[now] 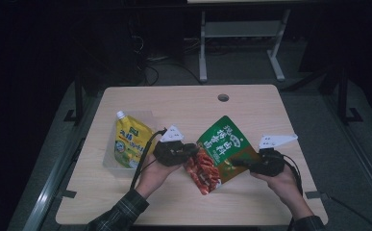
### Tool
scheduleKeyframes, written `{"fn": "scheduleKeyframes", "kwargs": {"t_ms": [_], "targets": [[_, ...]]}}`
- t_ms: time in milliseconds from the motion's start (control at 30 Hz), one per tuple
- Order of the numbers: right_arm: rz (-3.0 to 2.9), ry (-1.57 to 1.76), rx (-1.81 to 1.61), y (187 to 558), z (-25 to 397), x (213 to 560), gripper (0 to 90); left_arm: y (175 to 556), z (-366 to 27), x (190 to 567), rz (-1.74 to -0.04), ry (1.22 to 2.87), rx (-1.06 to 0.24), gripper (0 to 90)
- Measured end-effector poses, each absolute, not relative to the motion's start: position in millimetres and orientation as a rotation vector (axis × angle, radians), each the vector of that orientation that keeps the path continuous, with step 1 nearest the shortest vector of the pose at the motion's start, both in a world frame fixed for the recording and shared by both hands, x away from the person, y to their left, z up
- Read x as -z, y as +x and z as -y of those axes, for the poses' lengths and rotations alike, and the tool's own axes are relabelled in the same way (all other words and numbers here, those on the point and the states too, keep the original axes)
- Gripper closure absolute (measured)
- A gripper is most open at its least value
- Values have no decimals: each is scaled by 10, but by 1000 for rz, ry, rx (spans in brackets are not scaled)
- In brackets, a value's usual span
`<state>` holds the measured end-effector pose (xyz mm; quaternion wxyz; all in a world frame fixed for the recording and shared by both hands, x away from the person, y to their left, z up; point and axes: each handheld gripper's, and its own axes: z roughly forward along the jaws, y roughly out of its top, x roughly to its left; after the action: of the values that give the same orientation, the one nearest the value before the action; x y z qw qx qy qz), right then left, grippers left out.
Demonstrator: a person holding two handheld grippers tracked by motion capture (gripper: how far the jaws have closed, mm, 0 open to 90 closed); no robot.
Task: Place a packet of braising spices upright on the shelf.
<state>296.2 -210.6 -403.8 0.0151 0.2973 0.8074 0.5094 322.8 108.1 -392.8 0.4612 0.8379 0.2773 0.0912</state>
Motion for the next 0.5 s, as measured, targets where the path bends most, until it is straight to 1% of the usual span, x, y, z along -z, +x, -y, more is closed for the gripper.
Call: {"fn": "scheduleKeyframes", "kwargs": {"t_ms": [100,300,500], "targets": [[-2497,885,-1585,2972,2115,3946,900,3191,-1041,3955,-664,2086,-208,613],[-2522,840,-1554,3066,2074,3798,900,3069,-965,4042,-594,2149,-144,514],[-2533,793,-1520,3223,1931,3637,900,2881,-1021,4227,-507,2241,-85,383]]}}
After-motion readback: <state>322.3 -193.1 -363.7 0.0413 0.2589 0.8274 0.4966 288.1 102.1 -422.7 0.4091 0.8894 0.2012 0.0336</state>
